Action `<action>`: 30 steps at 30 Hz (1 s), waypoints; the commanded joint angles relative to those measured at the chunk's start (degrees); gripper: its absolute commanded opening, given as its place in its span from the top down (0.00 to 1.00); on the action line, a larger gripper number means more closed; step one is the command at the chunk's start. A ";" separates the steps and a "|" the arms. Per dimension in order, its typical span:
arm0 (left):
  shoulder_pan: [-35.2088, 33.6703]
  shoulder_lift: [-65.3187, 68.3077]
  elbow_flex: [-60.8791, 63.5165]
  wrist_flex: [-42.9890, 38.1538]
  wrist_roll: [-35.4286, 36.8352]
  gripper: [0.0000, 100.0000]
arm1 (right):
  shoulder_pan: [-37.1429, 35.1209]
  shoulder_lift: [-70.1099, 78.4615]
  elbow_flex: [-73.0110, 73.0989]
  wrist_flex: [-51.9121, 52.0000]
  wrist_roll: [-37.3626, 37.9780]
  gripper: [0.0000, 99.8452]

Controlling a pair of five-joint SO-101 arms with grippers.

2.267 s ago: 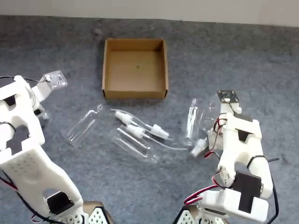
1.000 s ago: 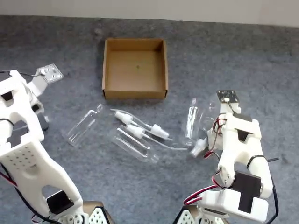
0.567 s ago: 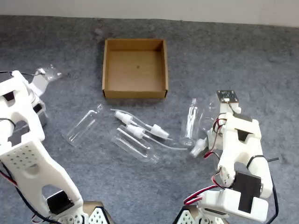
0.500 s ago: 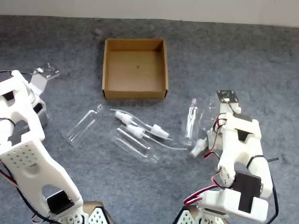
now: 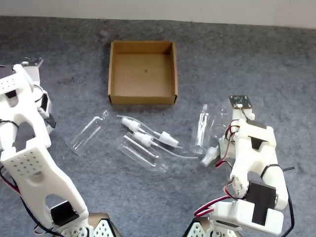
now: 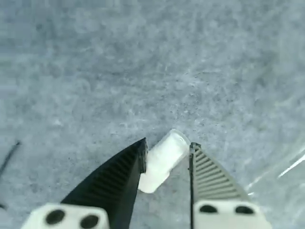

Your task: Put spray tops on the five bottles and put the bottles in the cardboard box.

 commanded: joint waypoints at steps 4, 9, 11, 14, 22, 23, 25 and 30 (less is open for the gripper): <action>1.54 -2.42 -5.41 4.22 -30.15 0.95 | -2.68 0.66 0.57 0.40 0.88 0.90; -1.10 -2.33 -7.69 5.01 -40.00 0.77 | -2.68 0.66 0.48 0.40 0.88 0.90; -1.63 -2.33 -7.69 5.19 -42.02 0.77 | -2.68 0.66 0.57 0.40 0.88 0.90; -2.95 -1.98 -7.78 4.84 -45.01 0.90 | -2.68 0.66 0.57 0.40 0.88 0.90; -5.32 -2.24 -7.78 5.10 -44.13 0.97 | -2.68 0.66 0.22 0.40 0.88 0.90; -5.41 -2.24 -7.78 5.36 -45.19 0.96 | -2.68 0.66 0.22 0.40 0.88 0.90; -5.49 -2.33 -7.60 5.36 -46.42 0.91 | -2.68 0.66 0.22 0.40 0.88 0.90; -6.55 -2.33 -7.78 5.01 -45.63 0.92 | -2.68 0.66 0.31 0.40 0.88 0.90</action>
